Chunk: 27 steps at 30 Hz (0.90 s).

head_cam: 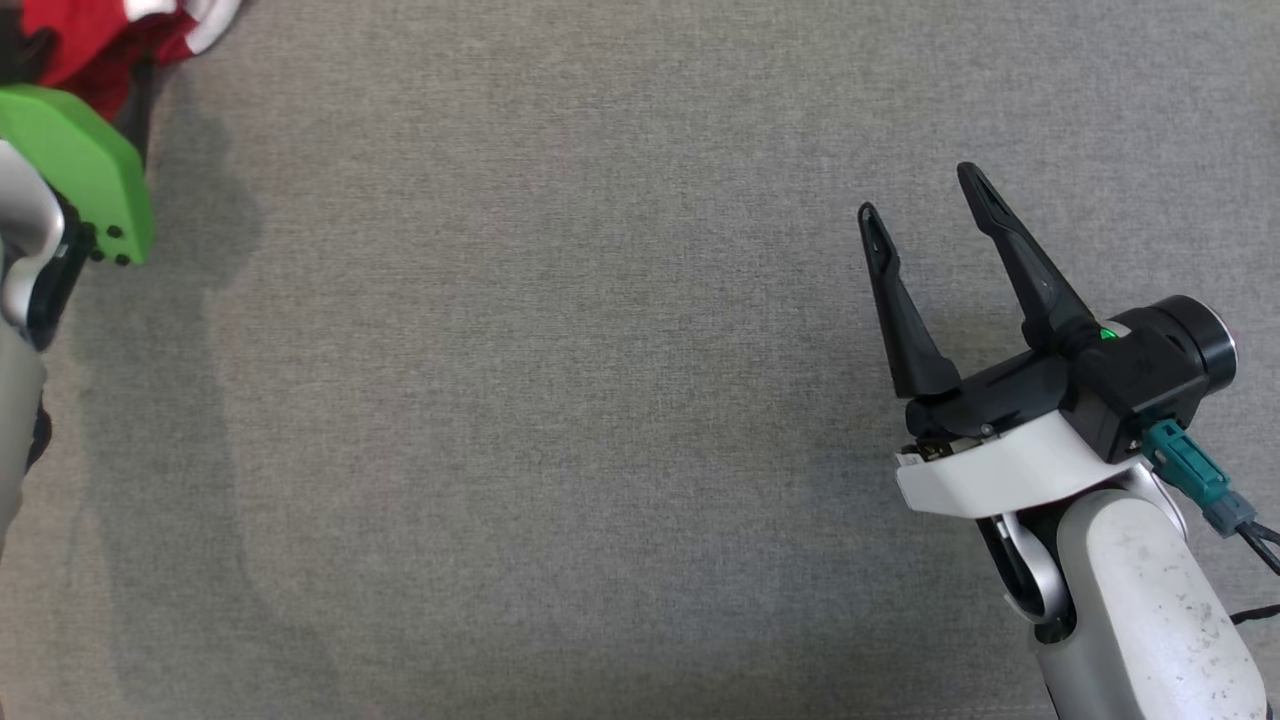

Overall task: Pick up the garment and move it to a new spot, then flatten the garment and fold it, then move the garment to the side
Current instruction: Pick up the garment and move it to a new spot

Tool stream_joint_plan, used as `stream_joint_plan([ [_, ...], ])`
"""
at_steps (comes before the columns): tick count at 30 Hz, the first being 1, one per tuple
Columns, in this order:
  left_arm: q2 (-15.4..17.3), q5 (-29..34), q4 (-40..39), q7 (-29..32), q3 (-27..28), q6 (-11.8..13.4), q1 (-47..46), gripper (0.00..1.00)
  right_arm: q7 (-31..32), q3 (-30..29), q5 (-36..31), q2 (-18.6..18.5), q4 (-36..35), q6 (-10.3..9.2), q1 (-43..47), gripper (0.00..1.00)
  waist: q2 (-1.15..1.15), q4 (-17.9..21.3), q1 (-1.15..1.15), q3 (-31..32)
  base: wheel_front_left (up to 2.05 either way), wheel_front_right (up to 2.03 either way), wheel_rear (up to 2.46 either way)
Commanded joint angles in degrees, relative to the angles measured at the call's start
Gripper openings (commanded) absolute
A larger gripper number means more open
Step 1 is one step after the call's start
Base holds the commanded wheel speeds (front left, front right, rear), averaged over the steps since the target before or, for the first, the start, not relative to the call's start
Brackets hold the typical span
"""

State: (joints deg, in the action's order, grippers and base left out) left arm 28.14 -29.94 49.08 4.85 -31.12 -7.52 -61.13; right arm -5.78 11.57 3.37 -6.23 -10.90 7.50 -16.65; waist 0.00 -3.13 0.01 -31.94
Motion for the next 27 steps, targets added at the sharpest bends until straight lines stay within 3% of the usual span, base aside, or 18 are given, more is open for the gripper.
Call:
stream_joint_plan([
  [1,0.8,-1.0,1.2,-0.4,0.1,0.1,-1.5,1.0,0.2,0.1,-0.3,-0.2,-0.6,-0.02,0.4,1.0,0.0,1.0,-0.01,-1.2,0.0,0.0,0.0],
  [5,0.9,0.0,5.5,-2.1,0.3,1.2,-2.5,1.0,0.5,0.0,-0.5,-0.5,-1.4,-0.02,0.4,1.0,0.0,1.3,-0.01,-1.9,0.0,0.0,0.0],
  [8,0.0,-0.6,7.9,-4.3,0.8,1.8,-3.7,0.0,0.6,-0.3,-0.6,-0.6,-1.8,-0.02,0.7,1.0,0.0,1.2,-0.01,-2.0,0.0,0.0,0.0],
  [20,-1.9,-5.6,10.8,-12.3,3.0,0.2,-6.2,0.0,-0.5,-0.5,0.0,0.2,0.4,-0.02,1.3,1.0,0.0,-0.5,-0.01,3.8,0.0,0.0,0.0],
  [27,-2.0,-10.5,5.3,-12.5,1.4,0.1,-5.9,0.0,-2.2,-1.3,1.1,1.1,3.8,-0.02,2.7,1.0,0.0,0.0,-0.01,11.9,0.0,0.0,0.0],
])
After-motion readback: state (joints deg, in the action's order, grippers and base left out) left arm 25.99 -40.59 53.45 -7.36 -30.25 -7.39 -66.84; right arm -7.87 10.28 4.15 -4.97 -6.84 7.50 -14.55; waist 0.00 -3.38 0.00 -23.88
